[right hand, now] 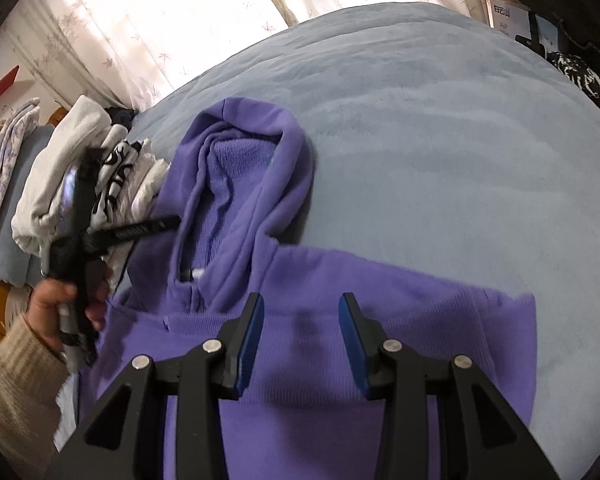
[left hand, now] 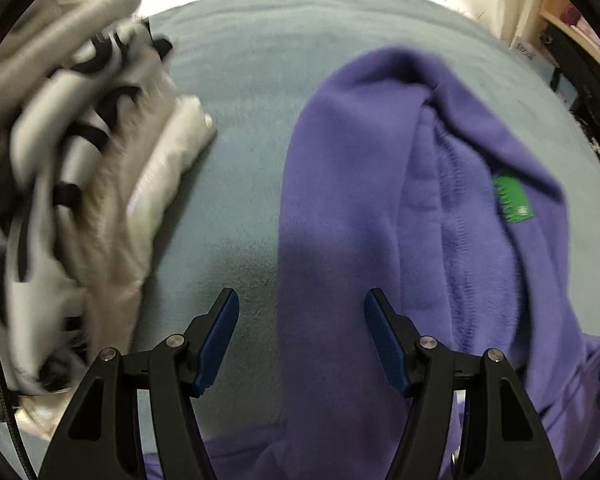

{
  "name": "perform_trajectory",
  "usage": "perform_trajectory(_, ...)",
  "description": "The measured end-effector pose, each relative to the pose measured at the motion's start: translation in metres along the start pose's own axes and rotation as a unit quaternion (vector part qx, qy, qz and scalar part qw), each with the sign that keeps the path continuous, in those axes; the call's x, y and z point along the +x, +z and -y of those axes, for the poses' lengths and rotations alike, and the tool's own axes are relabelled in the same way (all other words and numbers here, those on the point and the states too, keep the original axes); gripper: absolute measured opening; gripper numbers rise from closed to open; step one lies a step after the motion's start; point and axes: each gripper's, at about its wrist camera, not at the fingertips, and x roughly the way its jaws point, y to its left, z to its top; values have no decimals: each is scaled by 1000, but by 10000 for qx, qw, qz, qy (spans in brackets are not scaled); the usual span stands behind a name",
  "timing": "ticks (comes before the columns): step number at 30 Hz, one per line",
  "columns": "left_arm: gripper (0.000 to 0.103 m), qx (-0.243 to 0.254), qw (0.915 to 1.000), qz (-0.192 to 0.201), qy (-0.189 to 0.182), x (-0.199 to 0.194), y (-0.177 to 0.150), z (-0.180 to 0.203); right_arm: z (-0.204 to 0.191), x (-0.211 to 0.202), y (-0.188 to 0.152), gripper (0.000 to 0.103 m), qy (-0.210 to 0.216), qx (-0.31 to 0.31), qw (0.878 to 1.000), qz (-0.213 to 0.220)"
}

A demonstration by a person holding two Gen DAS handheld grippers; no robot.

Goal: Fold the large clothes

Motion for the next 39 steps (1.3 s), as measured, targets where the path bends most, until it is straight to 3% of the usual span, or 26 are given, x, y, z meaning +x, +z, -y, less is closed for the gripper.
perform_trajectory(2,61,-183,9998,-44,-97,6,0,-2,-4,8,17,39,63,-3,10000,35)
perform_trajectory(6,12,-208,9990,62,-391,4,0,1,-11,35,61,39,65,114,9999,95)
perform_trajectory(7,8,-155,9992,124,-337,2,-1,3,-11,41,69,39,42,143,9998,111)
perform_trajectory(12,4,50,9987,471,-179,-18,-12,15,-10,89,111,39,-236,245,9994,17)
perform_trajectory(16,4,270,9972,671,-199,-38,-21,18,-7,113,119,38,-493,397,9980,17)
perform_trajectory(18,4,359,9960,792,-217,-50,-27,14,-12,111,116,7,-531,277,9980,177)
perform_trajectory(21,3,324,9942,991,-272,-72,-37,7,-27,92,110,5,-513,-99,9977,427)
perform_trajectory(25,3,378,9869,1513,-421,-110,-68,-8,-43,16,79,5,47,-675,9885,1355)
perform_trajectory(29,4,671,9682,2262,-837,-159,-131,-20,-50,-71,2,6,591,-1573,9608,2205)
perform_trajectory(31,6,813,9656,2266,-982,-169,-168,-25,-46,-87,-35,9,610,-1751,9619,2011)
perform_trajectory(34,7,926,9724,1925,-943,-166,-213,-30,-33,-93,-81,20,396,-1809,9724,1420)
perform_trajectory(39,8,385,9846,1299,-1109,-160,-261,-53,-11,-96,-138,21,99,-1522,9861,664)
